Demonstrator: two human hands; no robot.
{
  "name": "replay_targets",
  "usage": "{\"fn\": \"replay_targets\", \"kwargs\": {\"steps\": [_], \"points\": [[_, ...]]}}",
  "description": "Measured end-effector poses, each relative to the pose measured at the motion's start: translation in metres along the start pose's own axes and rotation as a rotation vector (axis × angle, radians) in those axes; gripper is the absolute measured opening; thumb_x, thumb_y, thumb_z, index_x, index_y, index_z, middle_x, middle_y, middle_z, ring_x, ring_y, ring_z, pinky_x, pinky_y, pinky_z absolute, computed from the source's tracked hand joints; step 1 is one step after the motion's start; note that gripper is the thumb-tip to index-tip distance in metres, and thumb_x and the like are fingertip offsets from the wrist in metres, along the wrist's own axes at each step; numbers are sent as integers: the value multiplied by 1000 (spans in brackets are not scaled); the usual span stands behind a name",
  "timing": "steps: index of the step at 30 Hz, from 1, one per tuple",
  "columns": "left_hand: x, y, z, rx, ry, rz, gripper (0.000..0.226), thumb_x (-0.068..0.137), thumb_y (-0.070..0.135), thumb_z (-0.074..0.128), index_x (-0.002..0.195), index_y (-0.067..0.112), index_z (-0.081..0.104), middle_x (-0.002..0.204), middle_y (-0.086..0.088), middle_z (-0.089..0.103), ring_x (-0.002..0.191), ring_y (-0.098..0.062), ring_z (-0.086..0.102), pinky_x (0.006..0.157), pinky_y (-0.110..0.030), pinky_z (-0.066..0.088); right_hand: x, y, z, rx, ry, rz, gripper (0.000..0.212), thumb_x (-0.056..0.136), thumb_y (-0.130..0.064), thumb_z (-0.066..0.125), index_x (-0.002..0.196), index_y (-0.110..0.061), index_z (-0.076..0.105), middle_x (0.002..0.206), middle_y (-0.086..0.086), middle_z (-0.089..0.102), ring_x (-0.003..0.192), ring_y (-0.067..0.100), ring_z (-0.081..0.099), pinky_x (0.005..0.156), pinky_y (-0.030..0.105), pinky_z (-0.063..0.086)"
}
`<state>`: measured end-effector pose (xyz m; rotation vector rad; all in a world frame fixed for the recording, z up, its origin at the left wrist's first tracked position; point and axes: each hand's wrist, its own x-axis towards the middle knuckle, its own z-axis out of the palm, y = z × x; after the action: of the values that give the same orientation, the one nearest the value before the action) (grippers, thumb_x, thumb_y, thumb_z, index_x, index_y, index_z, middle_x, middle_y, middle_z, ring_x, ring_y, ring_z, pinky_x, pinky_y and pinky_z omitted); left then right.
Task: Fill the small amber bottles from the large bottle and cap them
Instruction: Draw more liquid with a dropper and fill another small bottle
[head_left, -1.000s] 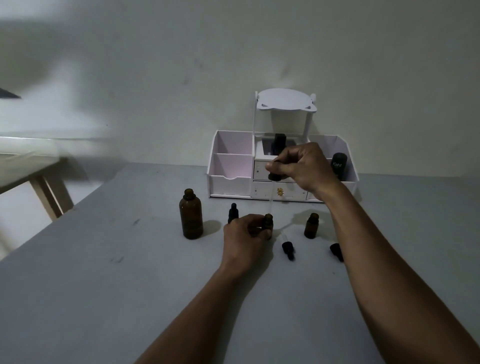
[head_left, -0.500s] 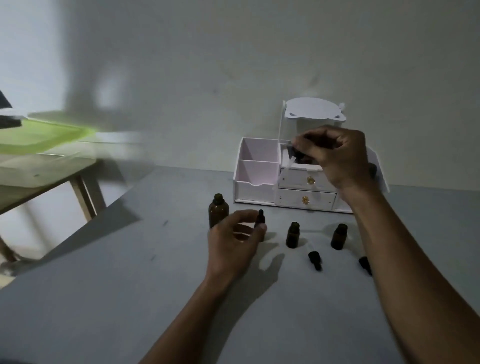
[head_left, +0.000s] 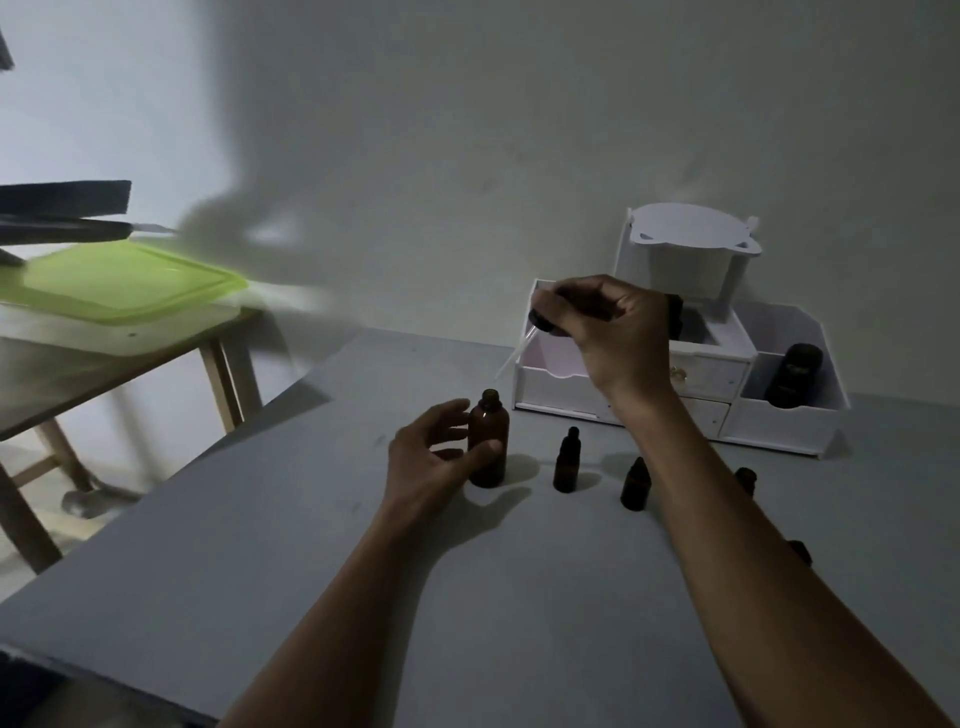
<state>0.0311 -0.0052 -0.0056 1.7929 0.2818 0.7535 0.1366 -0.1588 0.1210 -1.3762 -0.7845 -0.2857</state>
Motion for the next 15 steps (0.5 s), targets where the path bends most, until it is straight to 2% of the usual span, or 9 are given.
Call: {"fn": "replay_targets", "kwargs": {"steps": [5, 10, 15], "points": [[0, -4, 2, -22, -43, -13, 54, 72, 20, 87, 122, 21, 69, 109, 7, 74, 100, -4, 69, 85, -23, 58, -1, 8, 4, -93, -44, -22, 18, 79, -16, 83, 91, -5, 78, 84, 3, 77, 75, 11, 75, 73, 22, 60], [2, -6, 2, -1, -42, -8, 53, 73, 18, 86, 123, 22, 68, 109, 4, 74, 100, -6, 69, 90, -31, 58, -5, 13, 14, -115, -131, 0, 19, 80, -14, 82, 96, -5, 77, 85, 3, 77, 75, 11, 76, 75, 25, 62], [2, -6, 4, -7, -37, -11, 53, 73, 20, 85, 124, 21, 68, 110, 3, 74, 101, -10, 70, 91, -36, 58, -13, 25, 23, -257, -269, 11, 21, 80, -20, 82, 98, -10, 77, 85, -5, 76, 74, -3, 72, 70, 8, 53]]}}
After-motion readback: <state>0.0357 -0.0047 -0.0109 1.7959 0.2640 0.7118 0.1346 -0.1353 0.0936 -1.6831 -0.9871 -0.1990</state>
